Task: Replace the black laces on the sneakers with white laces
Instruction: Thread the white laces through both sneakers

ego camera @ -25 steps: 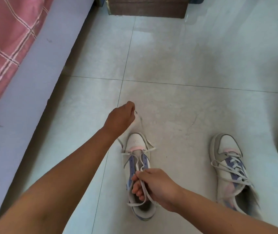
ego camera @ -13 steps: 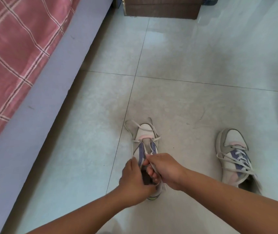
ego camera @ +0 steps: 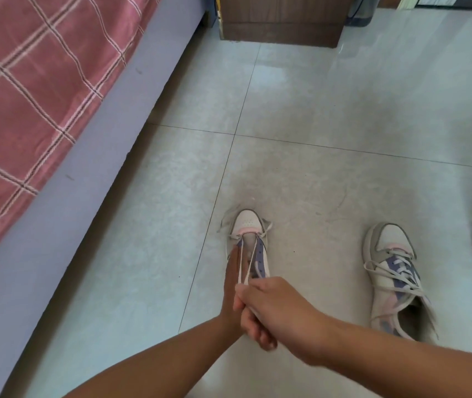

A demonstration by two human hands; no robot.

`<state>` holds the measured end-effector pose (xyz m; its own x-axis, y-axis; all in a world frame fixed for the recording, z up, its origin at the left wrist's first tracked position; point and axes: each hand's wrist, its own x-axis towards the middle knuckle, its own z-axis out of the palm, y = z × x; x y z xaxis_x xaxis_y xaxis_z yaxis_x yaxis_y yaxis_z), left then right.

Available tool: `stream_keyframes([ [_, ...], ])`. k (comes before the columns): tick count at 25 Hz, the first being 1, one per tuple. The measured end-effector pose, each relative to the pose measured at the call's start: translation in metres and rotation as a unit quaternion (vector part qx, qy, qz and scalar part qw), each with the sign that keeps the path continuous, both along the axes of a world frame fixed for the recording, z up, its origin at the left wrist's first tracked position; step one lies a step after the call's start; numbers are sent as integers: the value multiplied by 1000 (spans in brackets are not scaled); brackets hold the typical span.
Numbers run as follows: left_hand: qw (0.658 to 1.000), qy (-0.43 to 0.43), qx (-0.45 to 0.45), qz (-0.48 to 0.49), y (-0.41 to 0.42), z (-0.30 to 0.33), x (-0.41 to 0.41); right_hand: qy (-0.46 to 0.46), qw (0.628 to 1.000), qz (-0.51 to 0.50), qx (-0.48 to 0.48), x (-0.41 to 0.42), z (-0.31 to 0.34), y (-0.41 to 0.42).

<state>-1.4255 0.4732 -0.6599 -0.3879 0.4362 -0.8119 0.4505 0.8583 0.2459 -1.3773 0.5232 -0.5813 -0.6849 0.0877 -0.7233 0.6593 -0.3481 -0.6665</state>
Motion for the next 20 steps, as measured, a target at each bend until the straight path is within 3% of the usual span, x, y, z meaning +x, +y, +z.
stream_keyframes([
  [1, 993, 103, 57, 27, -3, -13, -4, 16, 1000, 24, 2, 10, 7, -5],
  [2, 980, 98, 123, 123, -16, -31, -1, 28, 999, 44, 7, 18, 13, -10],
  [3, 963, 93, 205, 146, -6, -29, 14, 38, 997, 63, 24, 26, 16, -15],
  [4, 937, 14, 277, 213, -8, -28, -7, 43, 995, 81, 49, 32, 16, -18],
  [6, 918, 1, 334, 213, -15, -35, -27, 40, 988, 118, 90, 39, 12, -20],
  [9, 938, 40, 323, 121, -13, -44, -33, 14, 995, 78, 68, 37, -4, -13],
  [13, 920, -29, 335, 202, -21, -38, -110, 5, 998, -4, 56, 32, -19, 1],
  [17, 956, 121, 236, 126, 24, -42, -183, -16, 999, -30, 31, 28, -27, 7],
  [20, 983, 116, 143, -10, 61, -63, -185, -34, 998, -44, 12, 23, -29, 7],
])
